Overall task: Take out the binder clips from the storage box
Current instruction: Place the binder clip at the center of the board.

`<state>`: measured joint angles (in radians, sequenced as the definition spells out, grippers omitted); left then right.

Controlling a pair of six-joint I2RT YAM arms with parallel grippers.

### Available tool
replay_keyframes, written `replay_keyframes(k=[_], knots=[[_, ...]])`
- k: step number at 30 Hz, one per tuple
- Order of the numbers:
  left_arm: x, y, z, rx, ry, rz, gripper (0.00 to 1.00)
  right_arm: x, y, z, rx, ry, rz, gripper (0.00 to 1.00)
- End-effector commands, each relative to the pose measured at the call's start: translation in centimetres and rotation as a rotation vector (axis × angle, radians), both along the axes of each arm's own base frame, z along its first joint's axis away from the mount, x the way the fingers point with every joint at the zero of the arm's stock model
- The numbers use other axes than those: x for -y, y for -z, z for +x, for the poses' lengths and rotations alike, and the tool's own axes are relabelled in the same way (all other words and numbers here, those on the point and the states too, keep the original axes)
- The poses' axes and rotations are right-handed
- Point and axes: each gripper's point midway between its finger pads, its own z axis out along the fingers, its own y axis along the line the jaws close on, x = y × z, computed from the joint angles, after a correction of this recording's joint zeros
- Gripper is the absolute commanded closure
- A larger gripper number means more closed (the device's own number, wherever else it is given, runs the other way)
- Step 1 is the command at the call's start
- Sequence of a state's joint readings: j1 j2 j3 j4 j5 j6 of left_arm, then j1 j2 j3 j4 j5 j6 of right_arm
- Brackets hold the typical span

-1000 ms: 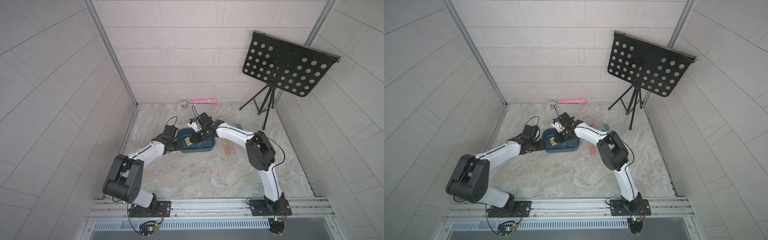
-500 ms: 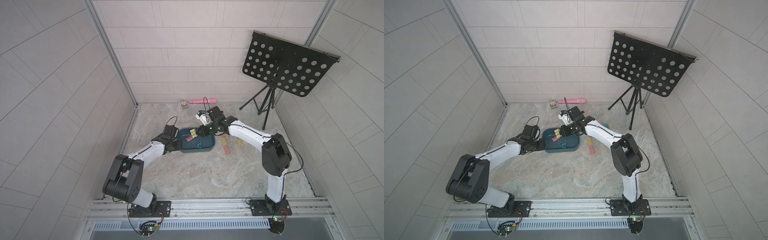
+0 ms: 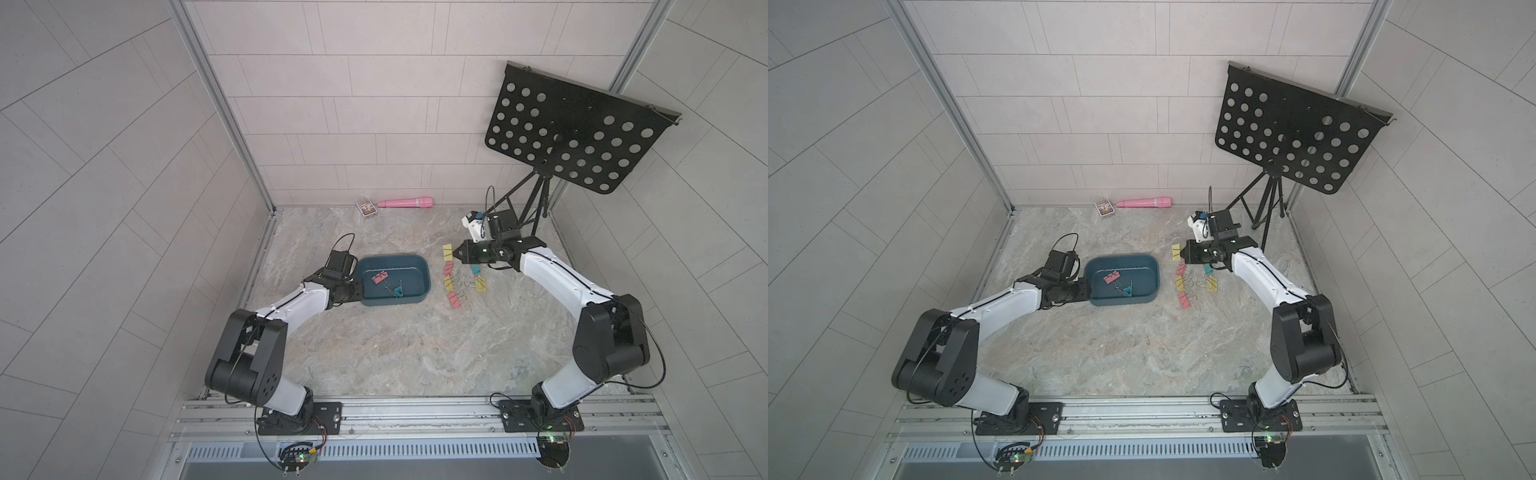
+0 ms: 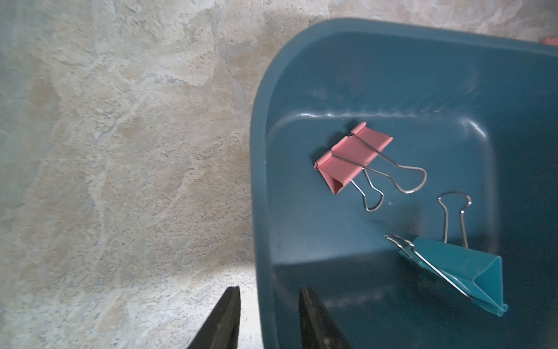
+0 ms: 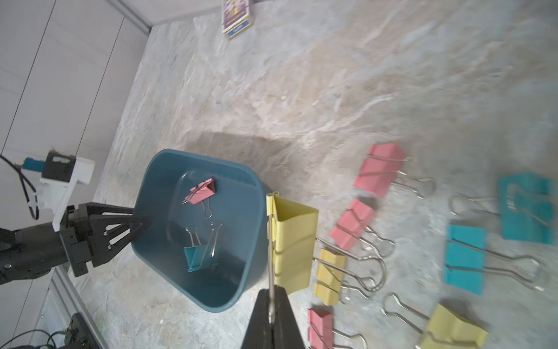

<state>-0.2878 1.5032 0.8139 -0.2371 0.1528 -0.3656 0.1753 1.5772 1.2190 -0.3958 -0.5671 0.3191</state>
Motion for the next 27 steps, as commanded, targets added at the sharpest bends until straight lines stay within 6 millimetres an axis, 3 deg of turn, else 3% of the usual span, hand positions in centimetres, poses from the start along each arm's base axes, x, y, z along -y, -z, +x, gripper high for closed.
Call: replay_keyframes(k=[1, 6, 10, 27], knots=[[-0.3, 0.2, 0.0, -0.006, -0.002, 0.011, 0.59, 2.3, 0.1, -0.7, -0.013, 0.046, 0.023, 0.96], [-0.3, 0.1, -0.1, -0.001, 0.0, 0.009, 0.59, 6.4, 1.8, -1.0, -0.068, 0.142, 0.043, 0.96], [-0.3, 0.2, -0.1, -0.004, 0.0, 0.009, 0.59, 8.4, 3.0, -1.2, -0.104, 0.187, 0.06, 0.96], [-0.3, 0.4, 0.0, -0.01, -0.001, 0.011, 0.59, 13.6, 7.3, 0.3, -0.208, 0.324, 0.18, 0.95]])
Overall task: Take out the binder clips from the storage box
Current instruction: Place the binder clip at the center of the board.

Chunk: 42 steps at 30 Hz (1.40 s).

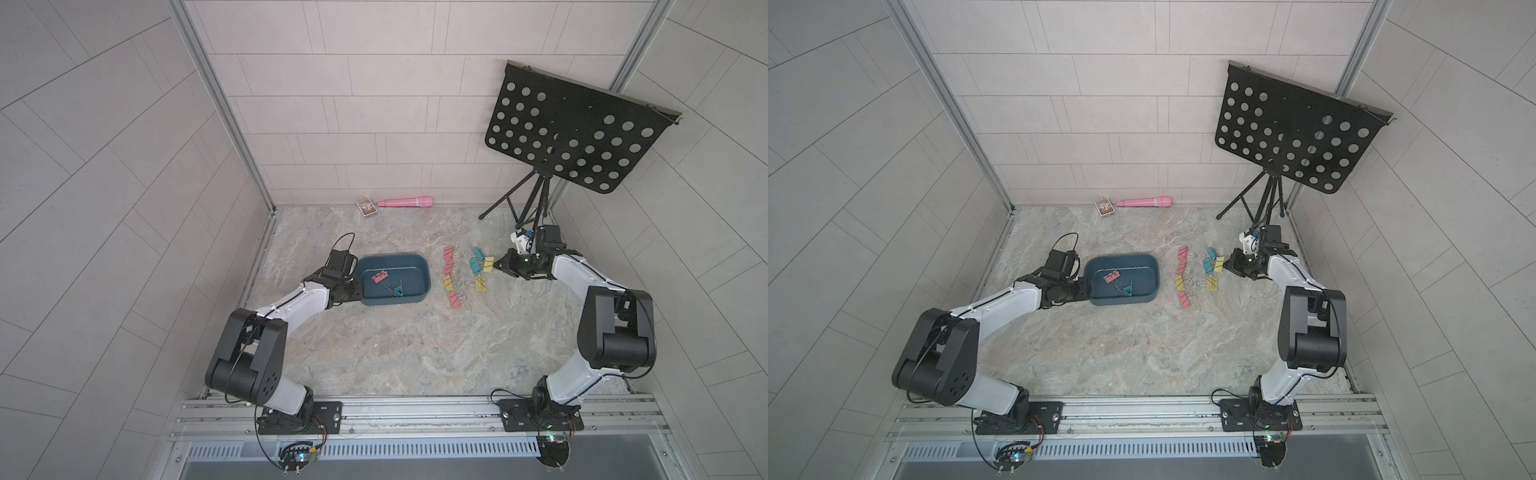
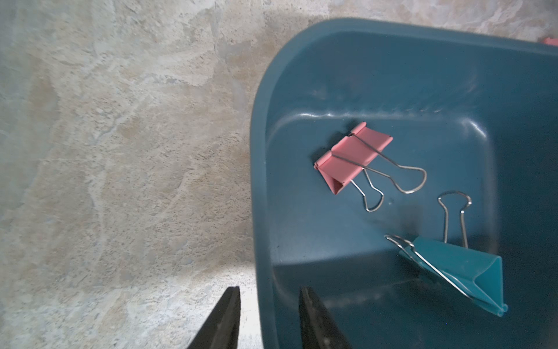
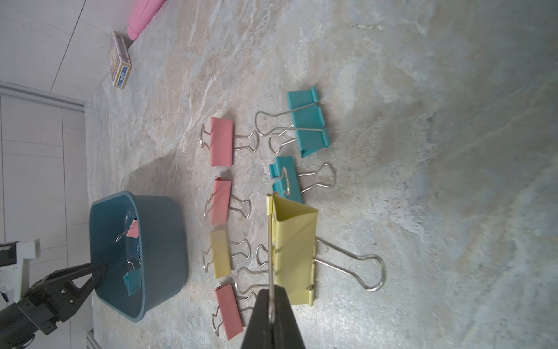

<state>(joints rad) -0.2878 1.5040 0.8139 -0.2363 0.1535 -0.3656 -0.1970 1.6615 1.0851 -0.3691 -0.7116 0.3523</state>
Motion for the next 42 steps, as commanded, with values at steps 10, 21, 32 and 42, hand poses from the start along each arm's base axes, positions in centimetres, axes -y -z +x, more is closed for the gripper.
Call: replay_keyframes(k=[10, 21, 32, 42], knots=[[-0.4, 0.4, -0.1, -0.01, -0.001, 0.015, 0.59, 3.0, 2.8, 1.7, -0.025, 0.11, 0.09, 0.95], [-0.5, 0.4, -0.1, -0.01, -0.004, 0.02, 0.59, 4.2, 3.5, 3.6, -0.031, 0.157, 0.117, 0.95], [-0.4, 0.3, 0.0, -0.009, -0.002, 0.019, 0.59, 4.6, 4.7, 4.5, -0.044, 0.178, 0.153, 0.94], [-0.4, 0.2, 0.0, -0.01, -0.001, 0.017, 0.59, 4.6, 5.3, 4.8, -0.048, 0.186, 0.181, 0.86]])
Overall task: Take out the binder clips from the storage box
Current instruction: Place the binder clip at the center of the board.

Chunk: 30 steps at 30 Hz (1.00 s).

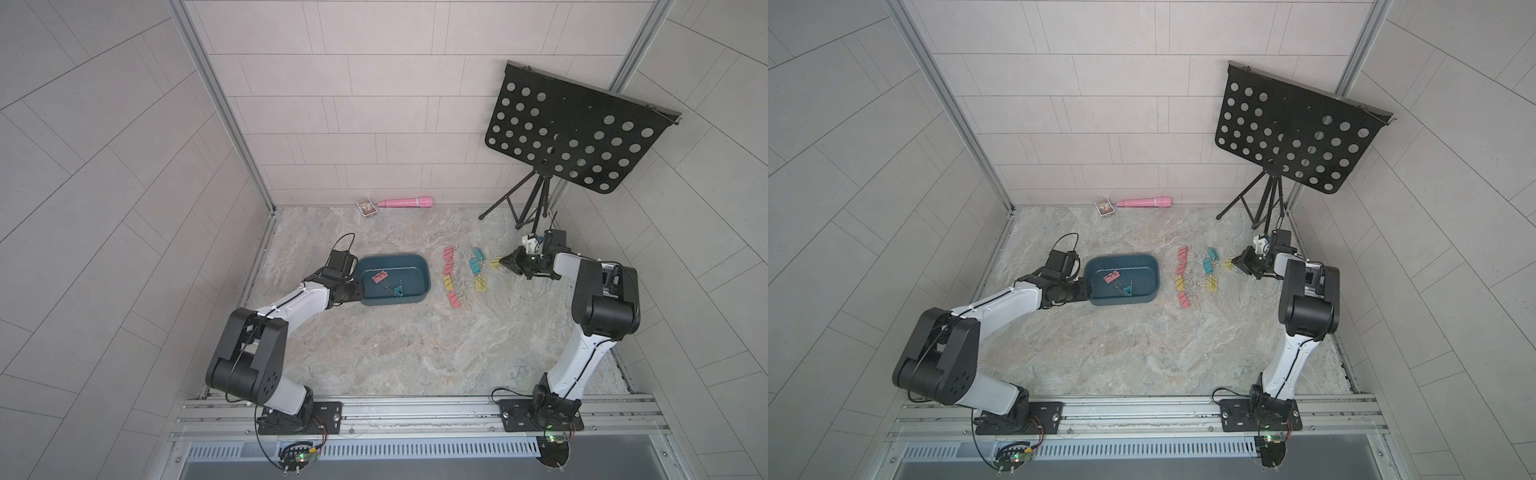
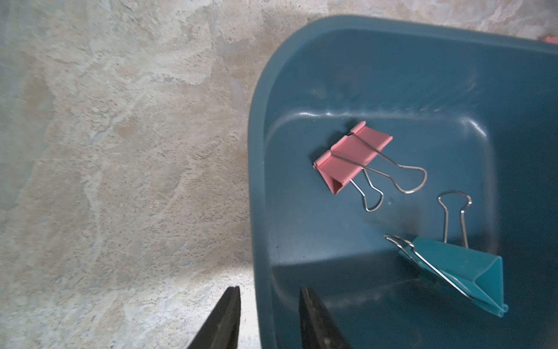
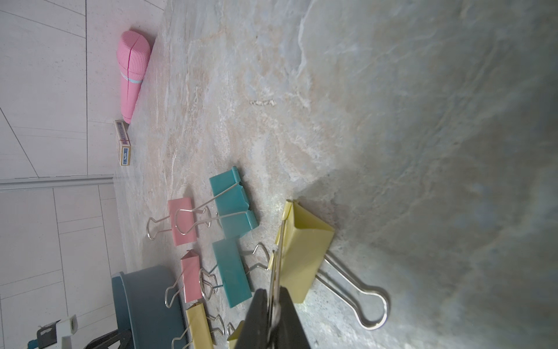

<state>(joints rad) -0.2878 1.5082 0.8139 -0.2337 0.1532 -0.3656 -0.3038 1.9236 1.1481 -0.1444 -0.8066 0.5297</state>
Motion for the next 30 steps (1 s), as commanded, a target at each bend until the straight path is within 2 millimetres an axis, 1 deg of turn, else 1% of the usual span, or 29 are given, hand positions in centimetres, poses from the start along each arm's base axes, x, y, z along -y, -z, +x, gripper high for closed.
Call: replay_keyframes(k=[1, 6, 9, 14, 16, 23, 26, 30], knots=[[-0.4, 0.1, 0.0, -0.008, 0.0, 0.017, 0.59, 0.2, 0.3, 0.1, -0.006, 0.011, 0.014, 0.85], [-0.4, 0.1, 0.0, -0.007, -0.002, 0.018, 0.59, 0.1, -0.2, 0.2, 0.006, 0.011, 0.016, 0.79], [-0.5, 0.1, -0.1, -0.005, -0.003, 0.019, 0.59, 0.3, -0.7, 0.2, 0.018, 0.017, 0.006, 0.72], [-0.5, 0.1, -0.1, -0.006, -0.004, 0.02, 0.59, 0.6, -1.6, -0.2, 0.035, 0.029, -0.011, 0.7], [-0.5, 0.1, -0.1, -0.005, -0.005, 0.019, 0.59, 0.8, -1.8, -0.5, 0.039, 0.038, -0.021, 0.68], [-0.6, 0.1, -0.1, -0.005, -0.008, 0.022, 0.59, 0.9, -2.8, -2.3, 0.049, 0.059, -0.052, 0.65], [-0.5, 0.1, -0.1, -0.005, -0.006, 0.021, 0.59, 0.7, -3.8, -3.0, 0.067, 0.058, -0.062, 0.64], [-0.6, 0.0, -0.1, -0.003, -0.009, 0.021, 0.59, 0.7, -5.8, -4.4, 0.089, 0.057, -0.119, 0.63]])
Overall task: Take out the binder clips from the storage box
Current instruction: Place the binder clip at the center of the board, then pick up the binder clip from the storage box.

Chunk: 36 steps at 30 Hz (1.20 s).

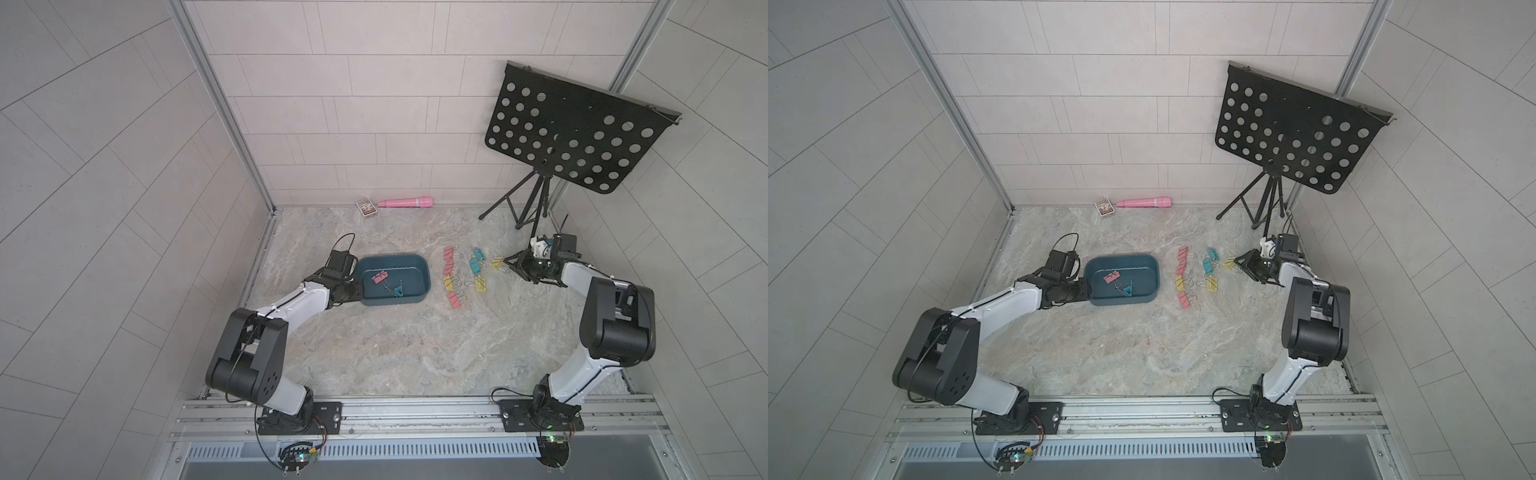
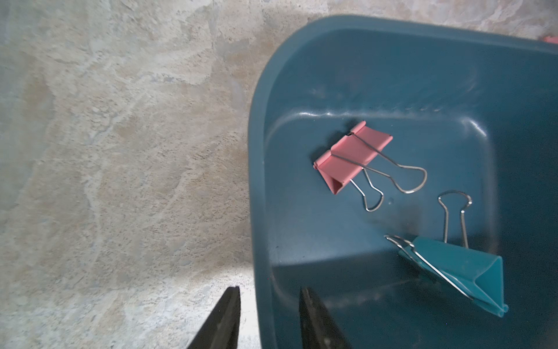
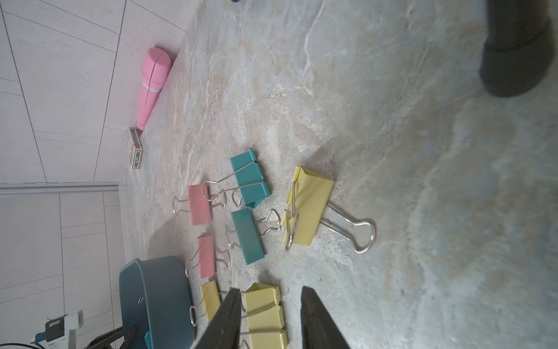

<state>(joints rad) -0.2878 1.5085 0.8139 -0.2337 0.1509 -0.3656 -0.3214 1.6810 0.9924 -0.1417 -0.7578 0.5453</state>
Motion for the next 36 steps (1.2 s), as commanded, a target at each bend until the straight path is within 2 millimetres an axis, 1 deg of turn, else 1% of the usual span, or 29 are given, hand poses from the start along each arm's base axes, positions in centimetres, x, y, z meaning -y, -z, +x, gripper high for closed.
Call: replay_keyframes(k=[1, 4, 7, 10, 12, 15, 19, 27, 31, 33, 36], knots=[[-0.6, 0.1, -0.1, -0.004, -0.008, 0.02, 0.59, 0.5, -2.1, -1.4, 0.019, 0.001, -0.086, 0.63], [-0.6, 0.1, -0.1, -0.004, -0.009, 0.021, 0.59, 0.7, -4.0, -2.5, 0.038, 0.002, -0.15, 0.62], [-0.5, 0.2, 0.0, -0.007, -0.011, 0.016, 0.59, -0.4, -6.1, -3.1, 0.082, -0.028, -0.2, 0.62], [-0.4, 0.1, 0.0, -0.005, -0.009, 0.012, 0.59, -3.1, -7.4, -3.3, 0.114, -0.117, -0.268, 0.6], [-0.4, 0.1, 0.0, -0.006, -0.011, 0.012, 0.59, -5.7, -7.9, -3.3, 0.134, -0.218, -0.317, 0.59], [-0.4, 0.1, -0.1, -0.006, -0.012, 0.01, 0.59, -9.1, -7.6, -3.2, 0.139, -0.34, -0.379, 0.59], [-0.5, 0.0, -0.2, -0.003, -0.014, 0.012, 0.59, -13.6, -7.4, -2.9, 0.15, -0.48, -0.39, 0.59], [-0.3, 0.0, -0.1, -0.006, -0.01, 0.006, 0.59, -21.4, -7.3, -2.5, 0.207, -0.699, -0.448, 0.59], [-0.3, 0.0, -0.1, -0.005, -0.009, 0.004, 0.59, -25.4, -6.7, -1.9, 0.246, -0.801, -0.474, 0.59], [-0.3, 0.0, -0.1, -0.005, -0.007, 0.003, 0.59, -27.5, -6.1, -1.7, 0.259, -0.856, -0.484, 0.59], [-0.3, 0.1, -0.2, -0.009, -0.007, 0.004, 0.59, -30.2, -5.3, -1.3, 0.275, -0.92, -0.514, 0.6]])
